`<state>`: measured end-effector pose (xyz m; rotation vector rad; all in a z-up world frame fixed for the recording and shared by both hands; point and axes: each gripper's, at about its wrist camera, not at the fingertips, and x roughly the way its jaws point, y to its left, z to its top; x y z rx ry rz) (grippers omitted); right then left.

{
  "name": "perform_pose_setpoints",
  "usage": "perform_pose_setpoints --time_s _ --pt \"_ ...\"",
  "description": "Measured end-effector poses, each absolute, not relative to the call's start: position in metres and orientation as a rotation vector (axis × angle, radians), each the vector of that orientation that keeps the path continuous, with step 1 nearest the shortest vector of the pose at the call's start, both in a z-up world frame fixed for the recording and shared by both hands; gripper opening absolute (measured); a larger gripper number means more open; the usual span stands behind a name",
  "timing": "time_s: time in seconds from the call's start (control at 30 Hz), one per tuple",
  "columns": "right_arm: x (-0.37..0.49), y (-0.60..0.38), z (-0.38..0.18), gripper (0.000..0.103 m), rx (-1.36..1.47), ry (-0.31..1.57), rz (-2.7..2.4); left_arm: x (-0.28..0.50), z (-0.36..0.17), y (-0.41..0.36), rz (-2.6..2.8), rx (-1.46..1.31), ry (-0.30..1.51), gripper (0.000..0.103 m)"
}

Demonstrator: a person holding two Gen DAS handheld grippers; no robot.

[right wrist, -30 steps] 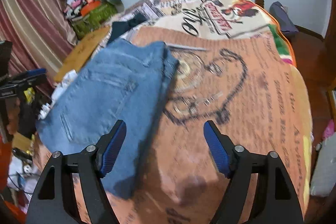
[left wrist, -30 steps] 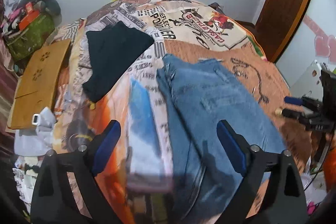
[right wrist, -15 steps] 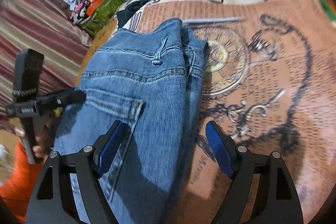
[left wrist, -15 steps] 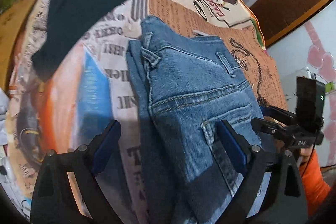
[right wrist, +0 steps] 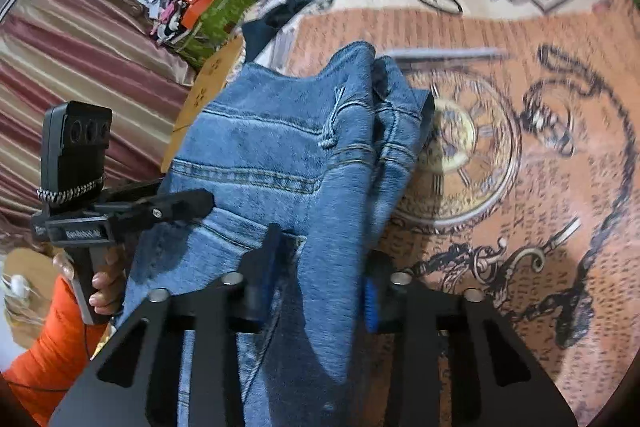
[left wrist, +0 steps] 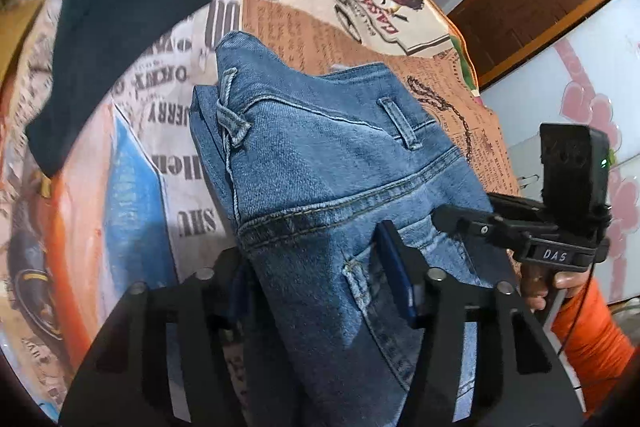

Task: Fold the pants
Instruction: 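Close both grippers on the folded jeans and lift them, then carry the folded jeans with both grippers and lower them onto the bed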

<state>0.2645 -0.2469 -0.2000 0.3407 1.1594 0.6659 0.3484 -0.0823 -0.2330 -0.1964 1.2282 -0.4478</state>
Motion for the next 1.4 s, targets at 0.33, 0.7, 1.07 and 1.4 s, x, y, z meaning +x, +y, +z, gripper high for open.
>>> perform_pose_setpoints --time_s 0.33,0.7,1.07,1.4 --pt "0.267 -0.218 -0.121 0.018 0.274 0.94 0.68 0.326 -0.147 -0.053 -0.429 -0.157 0.954 0.047" --pt "0.323 -0.139 -0.025 0.017 0.165 0.683 0.733 0.363 -0.054 0.018 -0.321 -0.182 0.678 0.046" --pt "0.424 -0.056 -0.065 0.017 0.091 0.77 0.714 0.456 -0.09 0.096 -0.169 -0.205 0.68 0.046" --pt "0.506 -0.01 -0.167 0.017 -0.022 0.993 0.573 0.561 -0.216 0.132 -0.088 -0.215 0.865 0.046"
